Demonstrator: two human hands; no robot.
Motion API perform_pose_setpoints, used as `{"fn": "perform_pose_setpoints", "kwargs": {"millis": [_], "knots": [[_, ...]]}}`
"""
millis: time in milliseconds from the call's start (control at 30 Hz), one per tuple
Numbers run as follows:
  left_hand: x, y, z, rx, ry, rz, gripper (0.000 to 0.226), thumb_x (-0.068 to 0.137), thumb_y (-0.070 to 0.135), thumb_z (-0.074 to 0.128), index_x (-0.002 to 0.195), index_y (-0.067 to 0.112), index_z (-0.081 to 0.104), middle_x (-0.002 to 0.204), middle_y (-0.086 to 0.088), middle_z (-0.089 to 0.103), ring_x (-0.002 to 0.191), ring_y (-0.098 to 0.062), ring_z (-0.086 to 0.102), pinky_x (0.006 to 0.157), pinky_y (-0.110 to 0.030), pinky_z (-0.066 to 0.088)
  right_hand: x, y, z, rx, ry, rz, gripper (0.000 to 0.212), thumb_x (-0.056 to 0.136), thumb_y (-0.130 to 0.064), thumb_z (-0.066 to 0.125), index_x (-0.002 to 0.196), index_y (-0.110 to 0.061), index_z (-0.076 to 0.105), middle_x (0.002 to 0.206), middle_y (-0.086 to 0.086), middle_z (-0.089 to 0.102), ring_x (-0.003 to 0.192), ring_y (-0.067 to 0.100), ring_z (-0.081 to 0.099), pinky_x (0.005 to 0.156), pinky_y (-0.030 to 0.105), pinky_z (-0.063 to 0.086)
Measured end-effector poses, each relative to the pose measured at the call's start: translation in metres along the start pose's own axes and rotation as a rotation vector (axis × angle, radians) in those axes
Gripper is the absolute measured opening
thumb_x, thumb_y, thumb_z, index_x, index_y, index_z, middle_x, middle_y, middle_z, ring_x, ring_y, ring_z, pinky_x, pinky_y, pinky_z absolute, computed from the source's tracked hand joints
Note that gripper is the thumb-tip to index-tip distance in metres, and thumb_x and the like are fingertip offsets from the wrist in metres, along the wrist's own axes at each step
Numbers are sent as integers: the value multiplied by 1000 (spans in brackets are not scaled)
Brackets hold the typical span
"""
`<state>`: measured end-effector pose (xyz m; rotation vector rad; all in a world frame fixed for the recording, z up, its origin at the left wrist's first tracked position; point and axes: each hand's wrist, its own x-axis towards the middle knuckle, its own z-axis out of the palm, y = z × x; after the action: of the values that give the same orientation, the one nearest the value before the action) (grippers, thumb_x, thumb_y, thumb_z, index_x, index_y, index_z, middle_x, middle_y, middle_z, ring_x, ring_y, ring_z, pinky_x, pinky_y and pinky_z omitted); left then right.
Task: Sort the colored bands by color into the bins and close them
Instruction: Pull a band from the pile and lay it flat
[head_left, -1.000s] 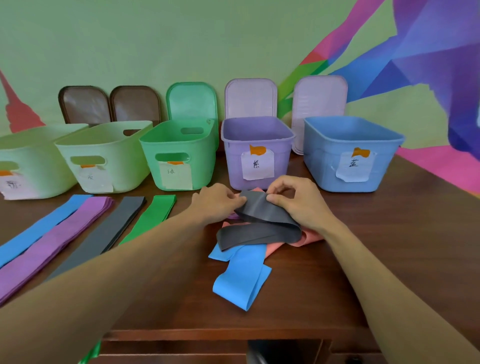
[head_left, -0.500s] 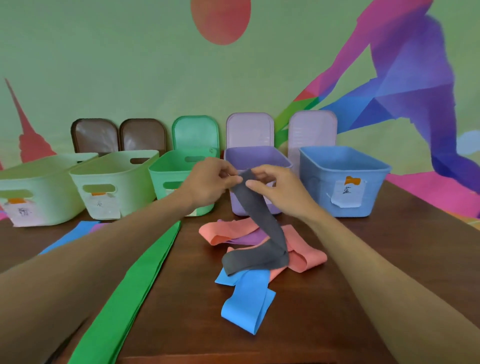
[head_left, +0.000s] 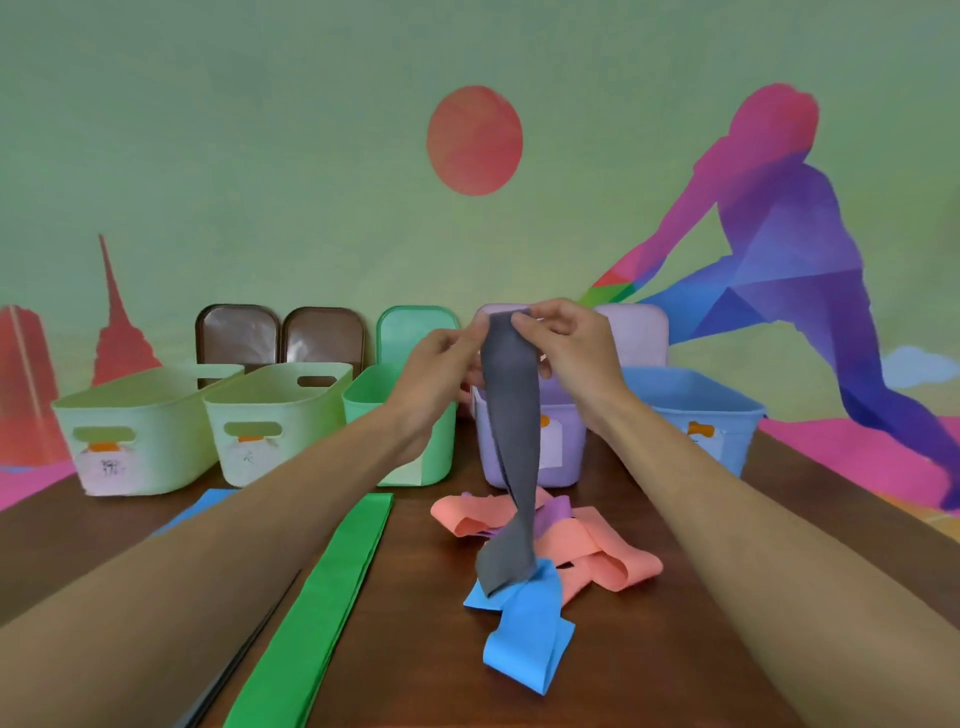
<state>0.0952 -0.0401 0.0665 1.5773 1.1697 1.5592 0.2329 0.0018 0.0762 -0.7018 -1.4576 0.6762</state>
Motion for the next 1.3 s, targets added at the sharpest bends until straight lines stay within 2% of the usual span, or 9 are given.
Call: {"fn": "perform_pose_setpoints", "kwargs": {"millis": [167,333,500,567,700,800,933,1100,1300], "knots": [[-18,-12,5,41,-128,-122,27,87,28,65,108,16,54,102,-4,67,92,-18,65,85,-36,52,4,-29,18,48,91,-26,16,86,-10,67,75,-17,59,65,5,64,48,14,51,42,22,41],[-29,-13,-3,-10,-75,-166,29,87,22,63,113,9,57,107,-9,69,97,-22,66,83,-36,51,1,-49,33,51,129,-23,14,86,-12,67,78,-19,59,75,10,68,59,17,56,43,21,45],[-46,-20,-19,106,-129,-214,24,91,22,57,113,11,59,108,-4,68,97,-19,65,91,-36,51,-7,-52,42,155,214,32,16,88,-11,64,77,-19,57,73,6,65,62,17,55,42,18,44],[-54,-24,-27,123,-146,-237,23,92,29,57,108,13,62,102,-1,70,91,-15,66,86,-32,51,-9,-53,44,184,218,42,15,88,-12,64,77,-19,57,73,4,65,61,16,55,42,18,43],[-70,-25,-43,158,-118,-212,21,89,40,60,89,20,66,84,8,70,73,-5,65,63,-16,49,-9,-50,44,163,250,39,14,87,-15,67,77,-20,59,70,0,62,54,10,48,50,19,39],[-81,-21,-62,189,-74,-208,25,89,40,61,84,16,67,79,3,69,70,-10,62,64,-22,44,-9,-42,48,183,268,100,12,87,-14,66,79,-17,59,63,-1,58,46,8,44,48,23,37],[-93,-18,-98,280,20,-219,28,88,38,62,72,15,60,69,-1,60,65,-14,54,62,-26,37,-10,-25,67,266,234,214,15,91,-8,61,79,-15,54,60,4,52,38,7,41,41,23,35],[-108,-24,-138,290,42,-313,25,88,36,61,74,15,61,75,-5,63,69,-18,57,67,-28,40,-8,-3,96,313,141,333,2,95,-4,54,95,-4,55,68,6,51,38,4,41,40,17,40],[-126,-41,-176,161,107,-521,18,82,29,54,83,13,63,87,-12,65,80,-26,58,70,-32,41,-16,20,134,103,-128,397,12,92,5,52,87,-5,54,72,8,54,57,14,50,47,17,50]]}}
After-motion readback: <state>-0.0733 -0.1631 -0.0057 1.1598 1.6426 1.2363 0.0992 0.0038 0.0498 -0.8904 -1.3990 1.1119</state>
